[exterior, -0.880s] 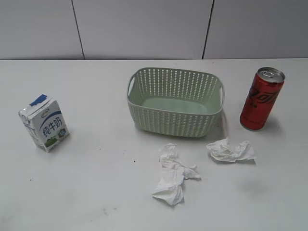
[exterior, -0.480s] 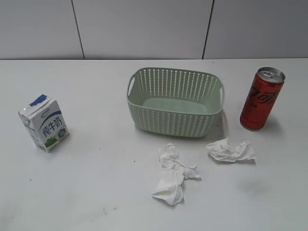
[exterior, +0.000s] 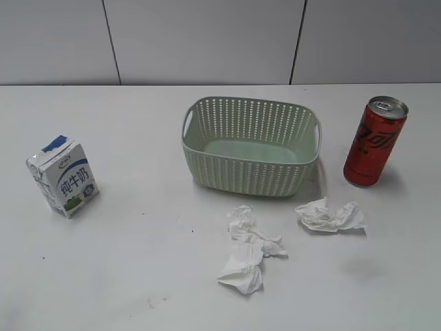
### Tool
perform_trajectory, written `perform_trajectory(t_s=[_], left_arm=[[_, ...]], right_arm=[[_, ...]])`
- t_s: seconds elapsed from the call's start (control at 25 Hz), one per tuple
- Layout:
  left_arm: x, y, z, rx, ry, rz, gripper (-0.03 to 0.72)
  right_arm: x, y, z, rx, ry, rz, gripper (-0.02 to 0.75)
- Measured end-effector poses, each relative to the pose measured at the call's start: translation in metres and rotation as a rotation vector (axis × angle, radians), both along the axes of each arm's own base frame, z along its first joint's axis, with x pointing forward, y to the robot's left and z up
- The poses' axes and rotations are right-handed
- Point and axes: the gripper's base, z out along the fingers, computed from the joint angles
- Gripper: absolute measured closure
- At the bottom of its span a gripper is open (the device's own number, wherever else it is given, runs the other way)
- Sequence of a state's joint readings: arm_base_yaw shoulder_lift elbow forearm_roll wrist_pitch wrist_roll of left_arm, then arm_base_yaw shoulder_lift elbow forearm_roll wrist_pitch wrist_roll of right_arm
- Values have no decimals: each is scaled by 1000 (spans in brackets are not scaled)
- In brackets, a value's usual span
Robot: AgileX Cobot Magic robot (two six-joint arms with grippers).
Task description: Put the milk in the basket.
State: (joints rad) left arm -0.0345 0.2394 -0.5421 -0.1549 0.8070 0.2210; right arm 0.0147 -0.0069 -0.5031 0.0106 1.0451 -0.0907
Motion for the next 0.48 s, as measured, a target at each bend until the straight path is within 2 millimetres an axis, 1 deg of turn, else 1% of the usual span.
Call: perform_trajectory(t_s=[0.16,0.28,0.4,0.48], left_arm=[[46,-1,-2,-5,78,7,100],[80,-6,-7,39,151,-54,100],[114,-15,-9,88,238,-142,100],[136,-25,-9,106,289,-199,100]], right_arm=[[0,0,0,0,0,0,226],[0,0,0,0,0,0,226],[0,0,0,0,0,0,226],[0,0,0,0,0,0,226]])
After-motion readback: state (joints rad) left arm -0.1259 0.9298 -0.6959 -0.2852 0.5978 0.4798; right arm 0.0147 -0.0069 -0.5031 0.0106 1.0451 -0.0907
